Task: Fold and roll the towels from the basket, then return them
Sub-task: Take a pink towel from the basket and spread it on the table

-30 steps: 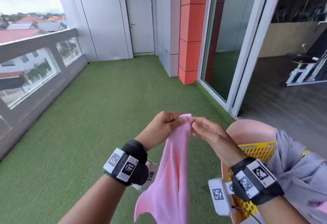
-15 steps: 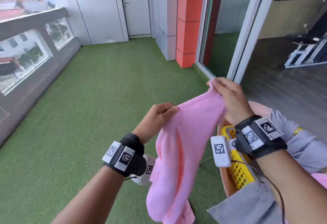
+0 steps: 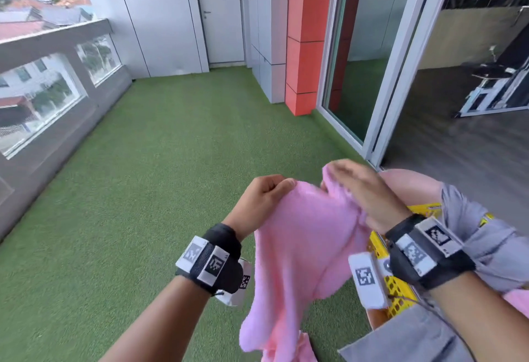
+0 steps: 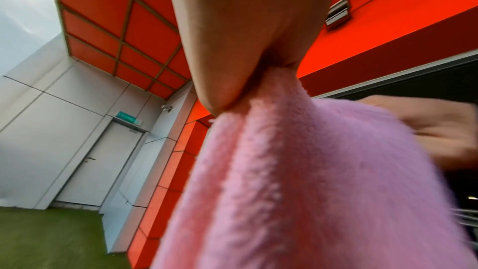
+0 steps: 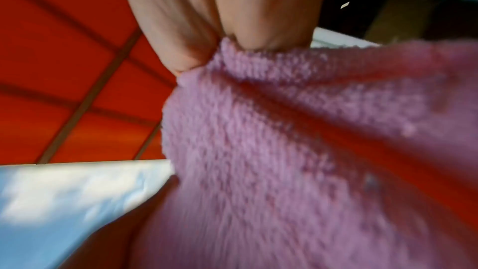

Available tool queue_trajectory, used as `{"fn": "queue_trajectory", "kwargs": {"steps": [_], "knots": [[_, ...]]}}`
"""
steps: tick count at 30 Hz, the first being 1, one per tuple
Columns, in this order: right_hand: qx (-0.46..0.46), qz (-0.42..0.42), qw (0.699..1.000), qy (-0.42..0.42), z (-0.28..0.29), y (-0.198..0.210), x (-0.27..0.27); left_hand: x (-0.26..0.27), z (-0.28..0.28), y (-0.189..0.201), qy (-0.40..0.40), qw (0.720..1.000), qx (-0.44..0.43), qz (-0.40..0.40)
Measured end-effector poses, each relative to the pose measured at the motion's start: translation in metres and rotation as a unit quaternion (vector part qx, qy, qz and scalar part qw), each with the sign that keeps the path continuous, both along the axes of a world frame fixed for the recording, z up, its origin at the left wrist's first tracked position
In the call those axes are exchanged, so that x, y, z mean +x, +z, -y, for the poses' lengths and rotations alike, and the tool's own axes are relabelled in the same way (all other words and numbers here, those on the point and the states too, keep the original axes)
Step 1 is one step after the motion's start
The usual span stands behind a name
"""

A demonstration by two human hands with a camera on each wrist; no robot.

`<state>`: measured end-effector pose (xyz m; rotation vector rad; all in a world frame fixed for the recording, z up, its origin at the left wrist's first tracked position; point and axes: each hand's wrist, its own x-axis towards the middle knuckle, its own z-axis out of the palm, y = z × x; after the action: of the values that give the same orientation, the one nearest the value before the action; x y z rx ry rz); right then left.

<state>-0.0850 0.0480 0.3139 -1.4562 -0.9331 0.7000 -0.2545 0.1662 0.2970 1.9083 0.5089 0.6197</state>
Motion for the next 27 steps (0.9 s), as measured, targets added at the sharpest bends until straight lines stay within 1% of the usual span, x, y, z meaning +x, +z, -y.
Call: {"fn": "queue_trajectory", "kwargs": {"steps": [1,2,3,4,5,7,9,10,11,12,13,15,16,17,18,19,21,23,24,25,27], "knots": [[-0.036,0.038,0.996,0.075,0.002,-0.007,-0.014,0.004,-0.001,0.001,-0.010,1.000,0.006,-0.007],[-0.062,0.054,0.988,0.133,0.004,-0.016,-0.021,0.008,0.000,0.001,-0.027,0.999,0.013,-0.011],[-0.068,0.054,0.983,0.160,0.007,-0.019,-0.022,0.012,0.002,0.002,-0.043,0.999,0.017,-0.013],[-0.055,0.044,0.985,0.156,0.010,-0.022,-0.018,0.013,0.006,0.000,-0.053,0.998,0.010,-0.011],[-0.032,0.033,0.991,0.127,0.012,-0.018,-0.010,0.015,0.008,-0.001,-0.060,0.998,-0.001,-0.005],[0.022,-0.003,1.000,0.021,0.021,-0.006,0.006,0.014,0.012,-0.008,-0.063,0.998,-0.013,0.004],[0.078,-0.057,0.990,-0.099,0.030,0.004,0.022,0.013,0.011,-0.012,-0.060,0.998,-0.026,0.000],[0.094,-0.073,0.983,-0.143,0.033,0.005,0.028,0.015,0.011,-0.012,-0.061,0.998,-0.030,-0.003],[0.085,-0.071,0.982,-0.153,0.036,0.006,0.029,0.018,0.012,-0.009,-0.065,0.998,-0.026,-0.007],[0.043,-0.043,0.990,-0.128,0.037,0.005,0.027,0.023,0.014,-0.005,-0.072,0.997,-0.016,-0.011],[-0.001,-0.019,0.997,-0.077,0.039,0.002,0.018,0.031,0.017,0.001,-0.083,0.996,-0.001,-0.014],[-0.069,0.011,0.997,0.024,0.045,-0.009,0.005,0.048,0.028,0.012,-0.115,0.993,0.018,-0.014],[-0.080,0.025,0.995,0.047,0.054,-0.008,0.002,0.057,0.034,0.015,-0.130,0.991,0.020,-0.013],[-0.071,0.029,0.996,0.049,0.064,-0.004,0.005,0.064,0.041,0.018,-0.144,0.989,0.018,-0.014],[-0.051,0.025,0.998,0.016,0.076,0.002,0.014,0.069,0.046,0.018,-0.157,0.987,0.013,-0.016],[-0.028,-0.001,0.999,-0.034,0.089,0.005,0.026,0.072,0.052,0.017,-0.168,0.986,0.008,-0.022],[0.015,-0.068,0.984,-0.166,0.124,0.007,0.058,0.078,0.064,0.013,-0.184,0.982,0.004,-0.036],[0.054,-0.085,0.966,-0.236,0.158,0.003,0.075,0.090,0.083,0.010,-0.196,0.979,0.010,-0.045],[0.047,-0.073,0.967,-0.241,0.172,0.001,0.075,0.099,0.094,0.010,-0.206,0.977,0.023,-0.044],[0.021,-0.056,0.971,-0.234,0.188,-0.002,0.071,0.111,0.110,0.010,-0.223,0.973,0.037,-0.041],[-0.035,-0.030,0.989,-0.141,0.215,-0.008,0.058,0.141,0.147,0.010,-0.269,0.961,0.052,-0.038]]}}
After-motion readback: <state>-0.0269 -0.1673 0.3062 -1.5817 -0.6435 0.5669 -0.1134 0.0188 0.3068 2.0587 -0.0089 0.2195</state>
